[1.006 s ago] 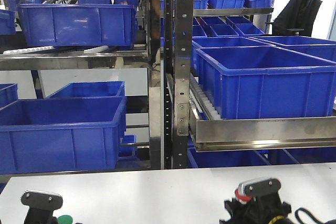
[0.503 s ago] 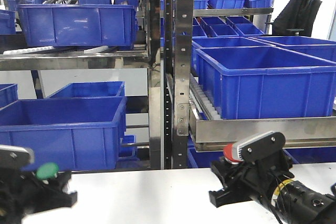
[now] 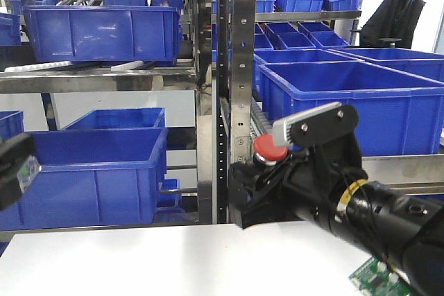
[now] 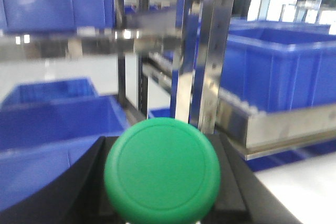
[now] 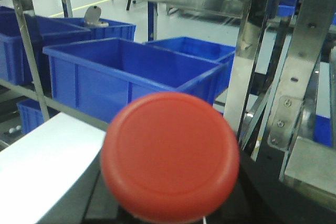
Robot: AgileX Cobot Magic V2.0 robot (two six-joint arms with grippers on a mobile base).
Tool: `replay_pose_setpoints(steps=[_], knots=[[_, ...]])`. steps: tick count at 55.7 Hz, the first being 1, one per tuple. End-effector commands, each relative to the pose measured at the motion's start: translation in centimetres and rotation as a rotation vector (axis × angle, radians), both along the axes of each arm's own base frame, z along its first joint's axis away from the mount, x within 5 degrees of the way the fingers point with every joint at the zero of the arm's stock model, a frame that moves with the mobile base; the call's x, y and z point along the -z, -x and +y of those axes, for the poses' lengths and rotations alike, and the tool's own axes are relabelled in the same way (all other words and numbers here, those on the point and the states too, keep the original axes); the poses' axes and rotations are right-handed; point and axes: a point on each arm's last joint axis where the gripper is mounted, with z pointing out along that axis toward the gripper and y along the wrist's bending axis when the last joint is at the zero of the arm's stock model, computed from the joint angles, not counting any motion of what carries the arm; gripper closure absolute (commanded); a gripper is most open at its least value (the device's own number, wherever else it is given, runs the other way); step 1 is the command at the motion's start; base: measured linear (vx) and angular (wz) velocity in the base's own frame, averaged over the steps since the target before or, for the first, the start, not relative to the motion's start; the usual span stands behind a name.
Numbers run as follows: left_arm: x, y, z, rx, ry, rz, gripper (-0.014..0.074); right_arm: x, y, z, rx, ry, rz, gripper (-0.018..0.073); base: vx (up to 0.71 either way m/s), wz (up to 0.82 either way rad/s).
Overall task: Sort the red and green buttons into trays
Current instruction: 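Lift both held buttons up off the table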
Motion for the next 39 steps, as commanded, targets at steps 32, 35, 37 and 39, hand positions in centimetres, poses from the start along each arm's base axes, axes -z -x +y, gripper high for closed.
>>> replay_pose_setpoints(steps=[32,35,37,39], knots=[[-2.3,0.5,0.1,0.000,-0.030,-0.122,0.0599,-6.4,2.8,-1.6,-0.006,-0.115,-0.192,0.0568,0.00,0.00],[-2.3,0.5,0.1,0.000,-0.028,-0.120,0.0599,-6.4,2.8,-1.6,-0.005,-0.114,-0.190,0.0568,0.00,0.00],[-2.3,0.5,0.1,0.000,-0.028,-0.120,0.0599,-6.4,2.8,-1.6,-0.005,-0.113,-0.189,0.0568,0.00,0.00],[-2.3,0.5,0.1,0.000,-0.028,-0.120,0.0599,-6.4,2.8,-1.6,-0.005,-0.113,-0.189,0.0568,0.00,0.00]])
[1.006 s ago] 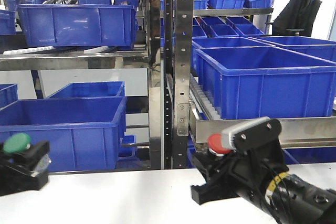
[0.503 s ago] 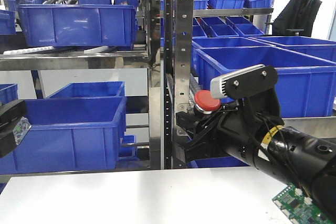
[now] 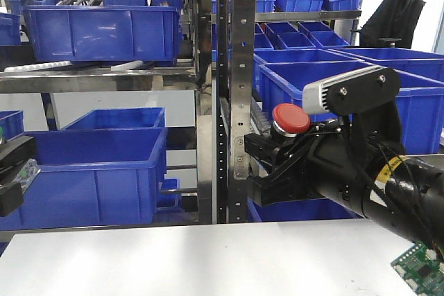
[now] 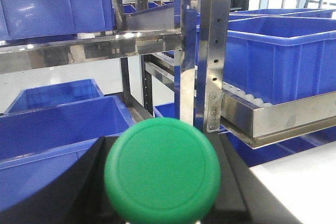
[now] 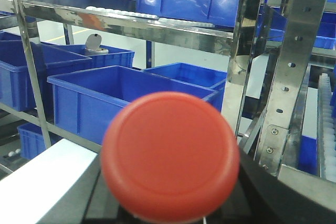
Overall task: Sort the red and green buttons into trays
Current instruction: 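Lift both held buttons up off the table, then drive the base to the cart with the green and red trays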
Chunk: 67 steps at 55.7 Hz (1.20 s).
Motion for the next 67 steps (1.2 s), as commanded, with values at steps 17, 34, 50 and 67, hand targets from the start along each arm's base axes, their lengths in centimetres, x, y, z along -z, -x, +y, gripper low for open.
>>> replay_pose_setpoints(steps=[17,34,50,67], knots=[[-2.38,0.44,0.11,-0.005,0.046,-0.132,0.0599,-2.99,0.73,-0.24,-0.015,-0.081,-0.132,0.0568,0.00,0.00],[-2.38,0.44,0.11,-0.005,0.046,-0.132,0.0599,-2.99,0.73,-0.24,-0.015,-0.081,-0.132,0.0568,0.00,0.00],[-2.38,0.44,0.11,-0.005,0.046,-0.132,0.0599,-2.99,0.73,-0.24,-0.015,-0.081,-0.132,0.0568,0.00,0.00],[-2.38,0.44,0.11,-0.005,0.046,-0.132,0.0599,-2.99,0.73,-0.24,-0.015,-0.081,-0.132,0.0568,-0.01,-0.01]])
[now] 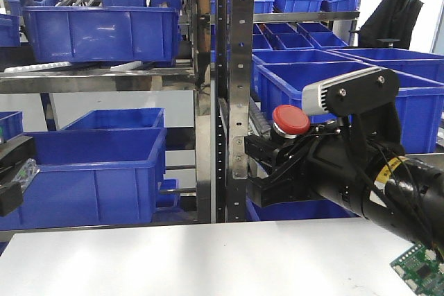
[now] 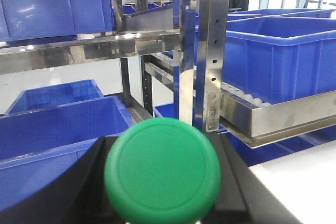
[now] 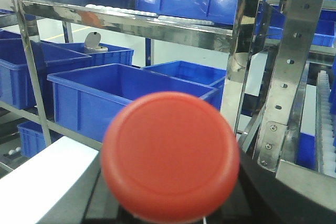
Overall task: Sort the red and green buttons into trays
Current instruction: 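Drive the base to the cart with the green and red trays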
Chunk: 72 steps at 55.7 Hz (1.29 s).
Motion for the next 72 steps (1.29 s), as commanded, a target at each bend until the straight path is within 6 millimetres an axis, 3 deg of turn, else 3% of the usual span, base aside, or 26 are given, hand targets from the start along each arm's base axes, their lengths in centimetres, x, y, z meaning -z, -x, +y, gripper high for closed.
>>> replay_pose_setpoints(steps=[1,33,72], knots=[[-2.38,0.44,0.11,-0.005,0.048,-0.132,0.0599,-3.02,0.73,-0.23,-0.015,-0.080,-0.137,0.0568,-0.03,-0.03],[-2.38,0.44,0.11,-0.005,0.048,-0.132,0.0599,-3.02,0.73,-0.23,-0.015,-0.080,-0.137,0.0568,-0.08,0.02],[-2.38,0.44,0.11,-0.005,0.048,-0.132,0.0599,-3.02,0.73,-0.23,-0.015,-0.080,-0.137,0.0568,-0.11,0.43]])
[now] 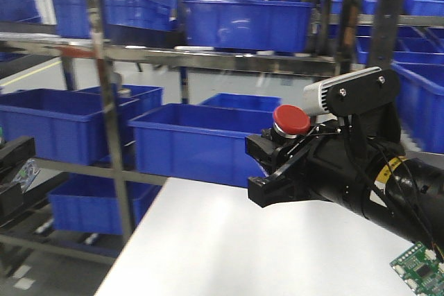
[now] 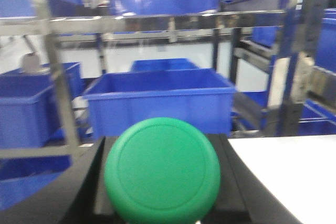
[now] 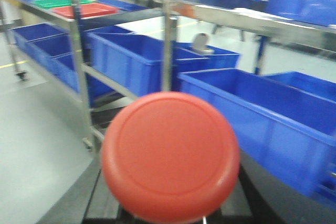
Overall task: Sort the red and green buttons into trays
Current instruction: 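Drive the base to the cart with the green and red trays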
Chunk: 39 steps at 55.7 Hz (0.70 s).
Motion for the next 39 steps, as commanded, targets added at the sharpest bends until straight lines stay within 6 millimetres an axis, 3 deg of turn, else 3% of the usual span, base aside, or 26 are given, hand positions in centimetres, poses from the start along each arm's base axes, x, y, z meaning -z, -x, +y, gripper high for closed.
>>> replay_pose_setpoints(steps=[1,39], knots=[[-2.39,0.46,0.11,-0.005,0.049,-0.132,0.0599,-3.02,0.73,-0.23,-0.015,-0.080,-0.137,0.0568,-0.11,0.49],[-2.39,0.46,0.11,-0.005,0.049,-0.132,0.0599,-3.02,0.73,-0.23,-0.015,-0.080,-0.137,0.0568,-0.08,0.47]])
